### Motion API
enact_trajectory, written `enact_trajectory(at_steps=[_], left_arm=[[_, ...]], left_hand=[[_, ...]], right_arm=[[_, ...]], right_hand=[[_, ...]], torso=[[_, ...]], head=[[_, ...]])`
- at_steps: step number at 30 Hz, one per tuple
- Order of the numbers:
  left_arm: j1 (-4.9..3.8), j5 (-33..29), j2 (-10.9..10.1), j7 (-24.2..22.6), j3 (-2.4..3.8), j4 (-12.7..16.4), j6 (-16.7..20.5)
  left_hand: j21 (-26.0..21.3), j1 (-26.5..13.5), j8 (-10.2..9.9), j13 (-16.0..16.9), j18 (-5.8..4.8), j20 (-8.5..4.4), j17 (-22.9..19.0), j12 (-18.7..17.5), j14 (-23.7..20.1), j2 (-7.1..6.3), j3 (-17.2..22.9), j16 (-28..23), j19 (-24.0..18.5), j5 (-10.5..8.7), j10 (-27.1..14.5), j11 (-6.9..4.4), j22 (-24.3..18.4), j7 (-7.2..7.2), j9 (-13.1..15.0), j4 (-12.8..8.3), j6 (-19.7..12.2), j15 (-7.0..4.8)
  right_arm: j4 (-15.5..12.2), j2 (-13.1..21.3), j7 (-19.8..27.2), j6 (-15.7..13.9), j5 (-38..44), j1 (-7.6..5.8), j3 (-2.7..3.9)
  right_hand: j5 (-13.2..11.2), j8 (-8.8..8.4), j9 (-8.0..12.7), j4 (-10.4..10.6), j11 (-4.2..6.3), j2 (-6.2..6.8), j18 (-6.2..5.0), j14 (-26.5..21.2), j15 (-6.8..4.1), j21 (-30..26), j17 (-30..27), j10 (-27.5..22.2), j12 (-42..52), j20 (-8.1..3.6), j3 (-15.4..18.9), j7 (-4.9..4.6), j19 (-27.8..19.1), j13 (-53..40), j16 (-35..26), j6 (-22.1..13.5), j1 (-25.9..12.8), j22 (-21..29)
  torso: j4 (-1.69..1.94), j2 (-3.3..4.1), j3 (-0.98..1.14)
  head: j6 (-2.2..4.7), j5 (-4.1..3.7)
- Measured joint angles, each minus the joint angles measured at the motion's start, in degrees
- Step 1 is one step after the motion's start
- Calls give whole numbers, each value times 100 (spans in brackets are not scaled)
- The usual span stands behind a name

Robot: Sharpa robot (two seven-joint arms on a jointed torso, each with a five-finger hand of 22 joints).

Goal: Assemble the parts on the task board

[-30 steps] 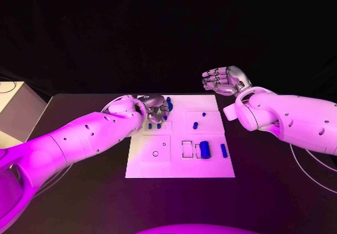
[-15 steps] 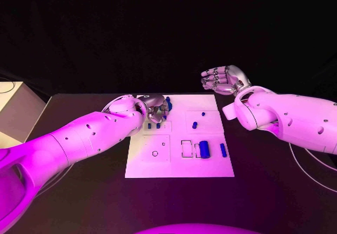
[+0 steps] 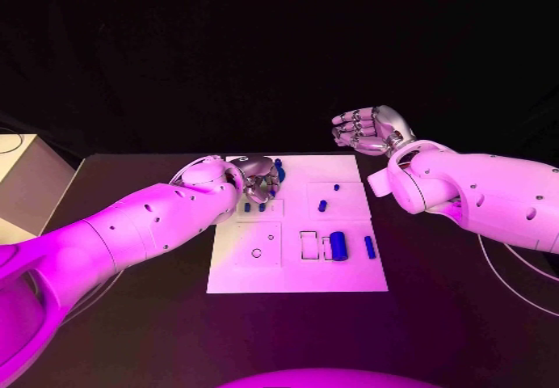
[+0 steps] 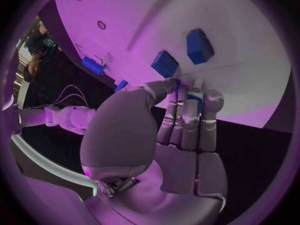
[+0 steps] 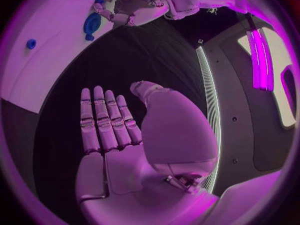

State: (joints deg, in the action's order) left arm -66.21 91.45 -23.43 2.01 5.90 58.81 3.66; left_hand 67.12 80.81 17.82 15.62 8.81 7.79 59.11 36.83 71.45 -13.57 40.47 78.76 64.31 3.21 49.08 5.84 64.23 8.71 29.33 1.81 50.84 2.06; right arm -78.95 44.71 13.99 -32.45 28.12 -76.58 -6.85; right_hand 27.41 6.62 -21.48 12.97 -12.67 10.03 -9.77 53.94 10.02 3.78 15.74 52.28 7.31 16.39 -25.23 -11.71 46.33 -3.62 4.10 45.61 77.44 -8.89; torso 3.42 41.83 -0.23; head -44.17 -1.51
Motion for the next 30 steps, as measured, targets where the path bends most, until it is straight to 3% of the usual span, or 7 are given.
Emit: enact_trajectory(at_steps=[3, 5, 11, 19, 21, 23, 30], left_arm=[[-2, 1, 10, 0, -2, -14, -5], [-4, 1, 19, -2, -4, -31, -5], [-8, 1, 40, -18, -9, -76, 18], [-2, -5, 34, -60, -19, -101, 132], [1, -10, 21, -72, -21, -88, 171], [2, -22, -8, -88, -21, -48, 220], [3, -147, -144, -146, -15, 103, 393]], left_hand=[[20, 0, 0, -6, -8, 11, 0, 0, 24, 0, 0, 0, 12, 0, 32, -9, 14, -1, -8, 0, 37, 0], [51, 15, 0, -12, -91, -3, 21, 0, 45, 21, 8, 36, 43, 0, 72, -30, 46, 5, -20, -8, 77, -3], [177, 47, -1, -61, -91, -54, 98, 0, 144, 107, 33, 122, 136, 0, 244, -61, 170, -1, -41, -80, 242, -41], [331, -9, -51, -218, -89, -82, 178, -311, 336, 173, 56, 191, 307, -2, 534, -82, 338, -2, -88, -168, 407, -70], [376, -9, -52, -239, -90, -82, 202, -364, 343, 173, 58, 202, 348, -2, 594, -82, 373, -15, -88, -170, 431, -77], [400, -9, -56, -246, -179, -81, 235, -388, 391, 173, 72, 222, 388, -8, 633, -83, 408, -11, -90, -184, 458, -83], [465, -9, -77, -271, -178, -82, 302, -455, 451, 173, 56, 256, 450, -9, 685, -92, 470, -1, -90, -199, 469, -83]], right_arm=[[-4, 0, -1, 0, 0, 0, 0], [-6, 0, -1, 0, 0, -1, 0], [-11, -1, -2, 1, 0, -3, 0], [-11, -3, -3, 4, 0, -3, 0], [-10, -4, -3, 5, 0, -3, 0], [-8, -4, -4, 6, 0, -3, 0], [-1, 0, -5, 10, 0, -3, 0]], right_hand=[[0, 0, 0, 0, 0, 0, 0, 0, 0, 0, 0, 0, 0, 0, 0, 0, 0, 0, 0, 0, 0, 0], [0, 0, 0, 0, 0, 0, 0, 0, 0, 0, 0, 0, 0, 0, 0, 0, 0, 0, 0, 0, 0, 0], [0, 0, 0, 0, 0, 0, 0, 0, 0, 0, 0, 0, 1, 0, 0, 0, 0, 0, 0, 0, 0, 0], [0, 0, 3, 0, 0, 0, 0, 0, 0, 0, -6, 0, 1, 2, 0, 0, -2, 0, 0, 0, 0, 8], [0, 0, 10, 0, 0, 0, 0, 0, 0, 0, -22, 0, 1, 22, 0, 0, -22, 0, 0, 0, 0, 26], [0, 0, 10, 0, 0, 0, 0, 0, 0, 0, -21, 0, 1, 22, 0, 0, -22, 0, 0, 0, 0, 27], [0, 0, 10, 0, 0, 0, 0, 0, 0, 0, -21, 0, 2, 22, 0, 0, -22, 0, 0, 0, 0, 27]], torso=[[-1, 0, 0], [-1, 0, 0], [-1, 0, 0], [1, -4, 0], [1, -5, 0], [1, -5, -1], [5, -13, -3]], head=[[-4, -1], [-5, -3], [-7, -5], [4, -9], [9, -9], [16, -9], [34, -13]])
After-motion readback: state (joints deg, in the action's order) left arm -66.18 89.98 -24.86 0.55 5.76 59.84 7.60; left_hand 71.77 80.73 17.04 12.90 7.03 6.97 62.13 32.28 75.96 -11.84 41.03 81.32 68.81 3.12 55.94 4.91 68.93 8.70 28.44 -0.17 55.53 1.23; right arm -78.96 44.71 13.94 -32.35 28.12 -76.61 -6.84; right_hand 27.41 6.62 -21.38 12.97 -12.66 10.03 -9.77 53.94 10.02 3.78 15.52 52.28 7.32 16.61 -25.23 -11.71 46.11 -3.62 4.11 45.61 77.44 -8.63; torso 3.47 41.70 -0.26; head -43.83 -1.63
